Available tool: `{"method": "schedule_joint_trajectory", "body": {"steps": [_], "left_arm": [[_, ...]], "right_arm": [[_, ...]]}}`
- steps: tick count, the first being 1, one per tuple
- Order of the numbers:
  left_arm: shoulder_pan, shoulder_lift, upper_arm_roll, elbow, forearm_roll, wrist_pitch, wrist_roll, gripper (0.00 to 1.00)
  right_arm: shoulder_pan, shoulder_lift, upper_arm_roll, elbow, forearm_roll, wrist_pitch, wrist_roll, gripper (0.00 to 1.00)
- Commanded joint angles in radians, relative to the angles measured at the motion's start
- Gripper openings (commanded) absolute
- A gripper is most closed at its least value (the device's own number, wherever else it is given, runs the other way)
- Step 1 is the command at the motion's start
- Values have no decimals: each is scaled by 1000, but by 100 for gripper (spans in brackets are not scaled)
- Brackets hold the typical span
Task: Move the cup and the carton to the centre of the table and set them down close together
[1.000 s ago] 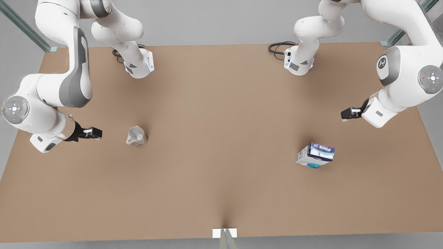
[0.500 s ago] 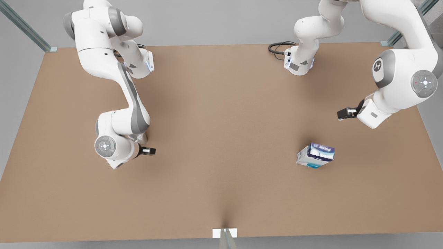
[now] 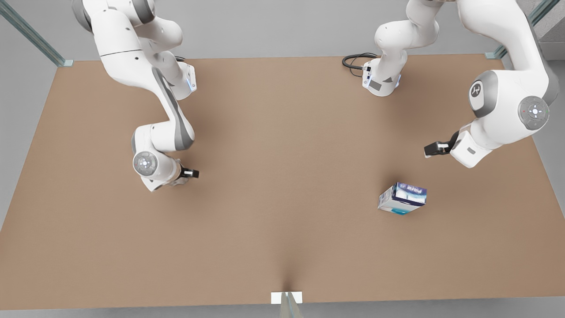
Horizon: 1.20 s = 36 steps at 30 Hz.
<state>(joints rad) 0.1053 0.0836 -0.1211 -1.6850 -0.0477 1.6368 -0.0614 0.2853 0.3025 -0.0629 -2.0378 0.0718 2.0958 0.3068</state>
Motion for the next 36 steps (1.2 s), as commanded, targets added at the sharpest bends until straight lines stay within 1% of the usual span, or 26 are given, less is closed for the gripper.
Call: {"method": "schedule_joint_trajectory", "body": {"steps": [1,11,17,21,23,25,26,27,29,30,31,36], "left_arm": [[1,-1,0,1,-3,0,-2,100],[1,2,1,-12,-3,18,-18,100],[1,12,1,-10,-3,20,-18,100],[1,21,3,-10,-3,20,-18,100],[1,27,3,-8,-3,21,-18,100],[1,33,3,-7,-3,31,-20,100],[1,41,3,-5,-3,32,-18,100],[1,41,3,-7,-3,32,-18,100],[1,42,3,-5,-3,32,-18,100],[1,42,3,-5,-3,32,-18,100],[1,42,3,-5,-3,34,-18,100],[1,48,5,-4,-3,34,-17,100]], "right_arm": [[0,0,0,-8,0,0,0,100],[-2,20,0,-76,3,55,6,100],[8,12,0,-97,5,44,11,98],[6,17,0,-125,3,52,11,94],[8,17,0,-130,5,52,11,94],[2,20,0,-133,3,58,11,88],[0,27,0,-131,2,66,11,81],[-3,29,-2,-125,-4,67,8,65],[-6,36,-2,-105,-27,67,6,40],[-6,38,-2,-104,-27,66,6,29],[-6,40,-2,-104,-29,61,2,21],[-6,38,-2,-104,-53,58,-6,21]]}}
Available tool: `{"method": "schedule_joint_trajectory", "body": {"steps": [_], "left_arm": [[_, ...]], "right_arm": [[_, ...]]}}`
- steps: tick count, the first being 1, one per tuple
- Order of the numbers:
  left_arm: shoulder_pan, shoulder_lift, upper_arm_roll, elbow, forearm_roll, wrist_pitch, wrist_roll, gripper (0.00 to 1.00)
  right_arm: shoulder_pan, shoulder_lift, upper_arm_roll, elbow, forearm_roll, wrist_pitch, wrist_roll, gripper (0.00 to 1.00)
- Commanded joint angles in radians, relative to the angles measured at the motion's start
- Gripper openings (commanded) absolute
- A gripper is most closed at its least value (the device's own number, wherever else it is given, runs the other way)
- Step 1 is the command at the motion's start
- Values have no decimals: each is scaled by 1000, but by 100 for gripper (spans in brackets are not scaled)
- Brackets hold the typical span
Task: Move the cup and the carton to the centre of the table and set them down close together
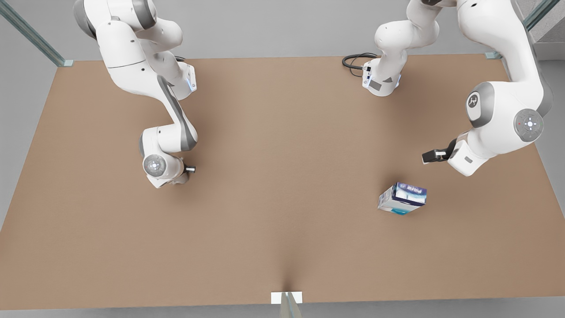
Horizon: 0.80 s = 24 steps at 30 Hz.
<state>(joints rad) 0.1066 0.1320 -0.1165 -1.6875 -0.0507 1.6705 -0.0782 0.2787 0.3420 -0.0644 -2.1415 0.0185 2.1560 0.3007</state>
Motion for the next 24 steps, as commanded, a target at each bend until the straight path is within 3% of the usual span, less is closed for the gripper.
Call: {"method": "schedule_joint_trajectory", "body": {"steps": [1,13,20,24], "left_arm": [[-1,0,0,0,0,0,0,100],[-1,-12,14,3,3,2,-2,100],[-1,-15,51,5,8,21,2,100],[-1,-17,54,3,11,29,-2,100]], "right_arm": [[-3,0,0,2,0,1,0,21],[-15,-5,0,55,-2,-13,-18,21],[50,49,35,431,29,-142,-32,21],[255,313,37,830,74,-182,201,21]]}}
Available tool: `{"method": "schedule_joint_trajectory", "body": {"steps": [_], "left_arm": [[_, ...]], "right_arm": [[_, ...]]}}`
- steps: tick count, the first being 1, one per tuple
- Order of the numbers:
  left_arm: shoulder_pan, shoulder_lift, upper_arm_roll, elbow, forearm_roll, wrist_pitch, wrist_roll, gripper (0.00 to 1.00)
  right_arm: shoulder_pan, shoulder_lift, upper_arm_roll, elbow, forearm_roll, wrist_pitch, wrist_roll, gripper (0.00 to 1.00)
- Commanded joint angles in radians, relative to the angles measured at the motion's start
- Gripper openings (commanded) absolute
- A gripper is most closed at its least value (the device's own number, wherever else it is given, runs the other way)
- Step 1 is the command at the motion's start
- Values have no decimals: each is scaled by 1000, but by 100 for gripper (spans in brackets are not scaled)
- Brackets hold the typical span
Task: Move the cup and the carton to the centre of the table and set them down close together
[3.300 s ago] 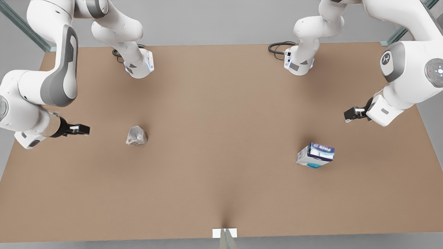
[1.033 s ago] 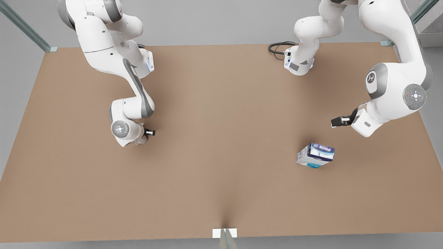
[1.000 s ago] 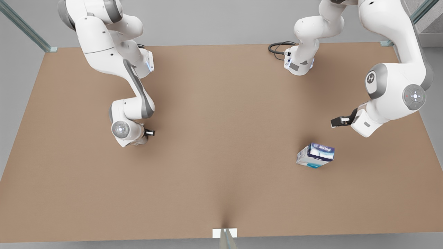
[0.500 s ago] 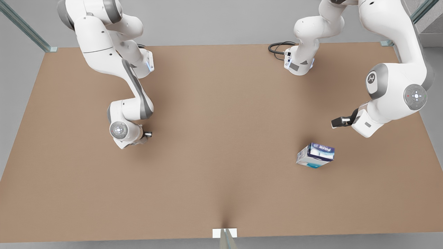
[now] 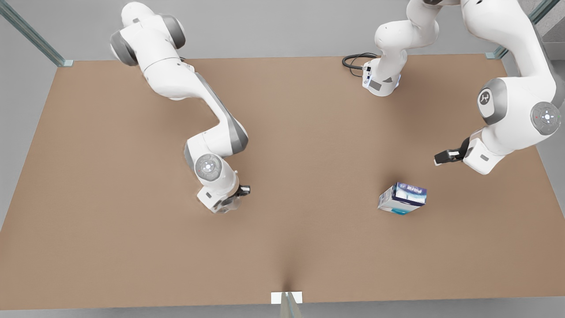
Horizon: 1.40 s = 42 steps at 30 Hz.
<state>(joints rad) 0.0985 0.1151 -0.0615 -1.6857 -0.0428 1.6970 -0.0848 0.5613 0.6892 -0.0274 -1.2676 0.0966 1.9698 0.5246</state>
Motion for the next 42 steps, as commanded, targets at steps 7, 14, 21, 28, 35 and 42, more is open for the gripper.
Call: {"method": "schedule_joint_trajectory", "body": {"steps": [7,14,21,28,35,42], "left_arm": [[-52,11,3,-261,-74,423,-882,100],[-66,106,0,-261,-89,497,-880,100],[-117,113,5,-169,-83,311,-918,100],[-132,261,5,-19,-8,331,-1001,100],[-126,276,34,-23,-3,334,-1058,100],[-126,319,34,-22,-3,391,-1052,100]], "right_arm": [[78,325,24,450,-18,-74,295,21],[147,457,15,540,-35,41,446,21],[175,486,11,547,-37,77,502,21],[181,494,14,544,-61,77,502,30],[181,487,18,545,-61,97,505,59],[181,477,26,545,-61,100,522,100]]}}
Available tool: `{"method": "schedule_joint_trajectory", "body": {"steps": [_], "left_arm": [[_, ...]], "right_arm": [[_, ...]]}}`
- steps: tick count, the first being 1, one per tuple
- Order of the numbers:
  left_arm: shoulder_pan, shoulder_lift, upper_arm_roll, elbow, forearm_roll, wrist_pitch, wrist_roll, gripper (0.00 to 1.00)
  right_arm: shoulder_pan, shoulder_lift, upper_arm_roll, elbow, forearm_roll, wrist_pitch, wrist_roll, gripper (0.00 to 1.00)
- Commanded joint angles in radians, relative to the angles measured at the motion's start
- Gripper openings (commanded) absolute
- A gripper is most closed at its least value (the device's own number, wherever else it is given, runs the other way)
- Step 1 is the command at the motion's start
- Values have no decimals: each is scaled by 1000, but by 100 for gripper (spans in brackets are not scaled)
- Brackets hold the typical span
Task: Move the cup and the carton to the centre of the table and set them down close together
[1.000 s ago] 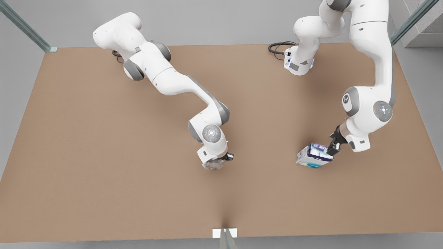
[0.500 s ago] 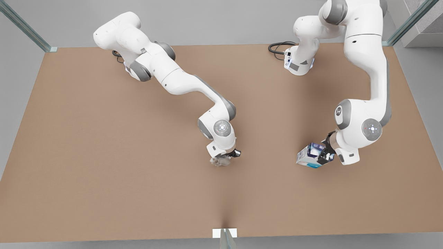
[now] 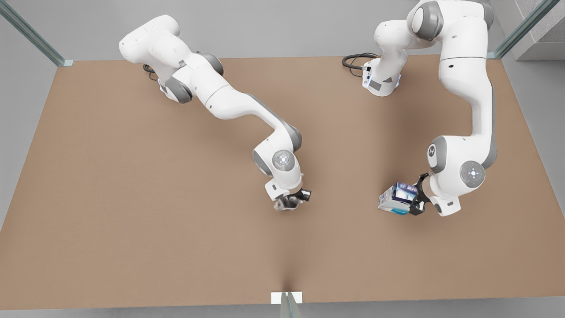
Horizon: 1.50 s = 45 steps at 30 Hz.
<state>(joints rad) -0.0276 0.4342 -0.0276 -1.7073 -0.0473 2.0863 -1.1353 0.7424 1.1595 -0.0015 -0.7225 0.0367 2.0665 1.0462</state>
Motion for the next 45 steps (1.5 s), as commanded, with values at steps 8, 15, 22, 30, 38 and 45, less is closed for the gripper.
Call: {"method": "schedule_joint_trajectory", "body": {"steps": [8,15,22,30,38,45], "left_arm": [[0,6,0,0,-3,0,8,50],[-72,-160,-11,0,-43,-236,-3,53],[-514,-94,-75,126,-132,-166,-362,55],[-552,-54,-35,69,-120,-164,-350,56],[-554,-5,-9,41,-112,-94,-347,72],[-557,1,-9,43,-112,-89,-348,100]], "right_arm": [[-74,-110,80,-5,2,-83,-29,100],[-328,-632,156,-534,-18,-293,-514,100],[-749,-1037,143,-762,-67,-658,-1040,100],[-833,-1066,-15,-847,-61,-605,-1151,100],[-831,-1012,-12,-848,-58,-539,-1111,100],[-827,-1012,9,-851,-58,-539,-1105,100]]}}
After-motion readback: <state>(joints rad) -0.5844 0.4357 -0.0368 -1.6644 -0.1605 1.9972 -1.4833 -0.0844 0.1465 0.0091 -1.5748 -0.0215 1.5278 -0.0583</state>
